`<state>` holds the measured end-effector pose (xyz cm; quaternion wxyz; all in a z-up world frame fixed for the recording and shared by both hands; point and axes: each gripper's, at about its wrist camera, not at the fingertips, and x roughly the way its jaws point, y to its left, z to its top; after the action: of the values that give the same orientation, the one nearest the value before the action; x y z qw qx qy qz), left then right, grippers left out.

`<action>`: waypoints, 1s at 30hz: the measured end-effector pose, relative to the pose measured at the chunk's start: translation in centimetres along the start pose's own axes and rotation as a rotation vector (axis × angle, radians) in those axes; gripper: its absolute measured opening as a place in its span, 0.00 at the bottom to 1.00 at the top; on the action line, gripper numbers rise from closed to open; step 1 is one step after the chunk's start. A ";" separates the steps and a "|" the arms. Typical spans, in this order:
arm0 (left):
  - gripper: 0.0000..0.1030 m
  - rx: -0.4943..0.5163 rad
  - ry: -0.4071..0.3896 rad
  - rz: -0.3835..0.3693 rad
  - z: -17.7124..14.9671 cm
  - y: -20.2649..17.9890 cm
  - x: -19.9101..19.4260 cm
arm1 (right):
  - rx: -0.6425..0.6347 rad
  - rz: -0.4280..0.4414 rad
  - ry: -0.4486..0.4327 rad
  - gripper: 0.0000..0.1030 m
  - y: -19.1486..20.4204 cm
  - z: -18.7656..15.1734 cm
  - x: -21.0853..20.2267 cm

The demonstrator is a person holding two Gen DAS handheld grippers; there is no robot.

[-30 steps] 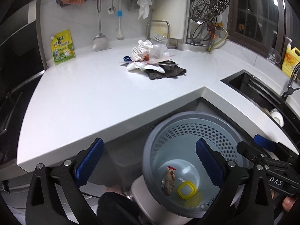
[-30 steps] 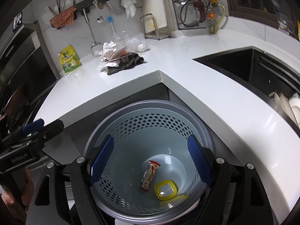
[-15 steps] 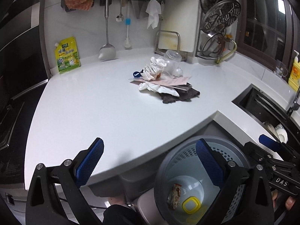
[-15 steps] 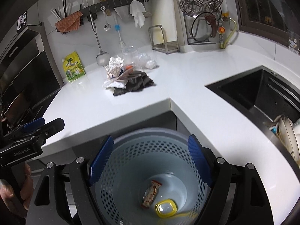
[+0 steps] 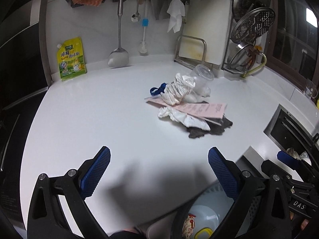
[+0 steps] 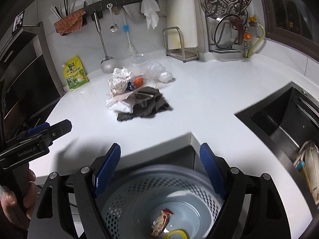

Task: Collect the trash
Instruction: 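Move both open grippers back to the trash pile on the counter, then grasp the clear plastic cup with the right gripper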

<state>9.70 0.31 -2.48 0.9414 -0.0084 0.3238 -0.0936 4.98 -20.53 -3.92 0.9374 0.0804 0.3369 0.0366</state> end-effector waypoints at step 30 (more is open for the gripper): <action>0.94 -0.004 0.032 0.072 5.5 2.1 9.5 | -0.070 0.108 0.014 0.76 1.6 12.8 13.0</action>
<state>20.79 0.34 -4.08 0.9388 0.0027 0.3393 -0.0592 23.18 -18.98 -2.05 0.9339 0.0655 0.3372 0.0995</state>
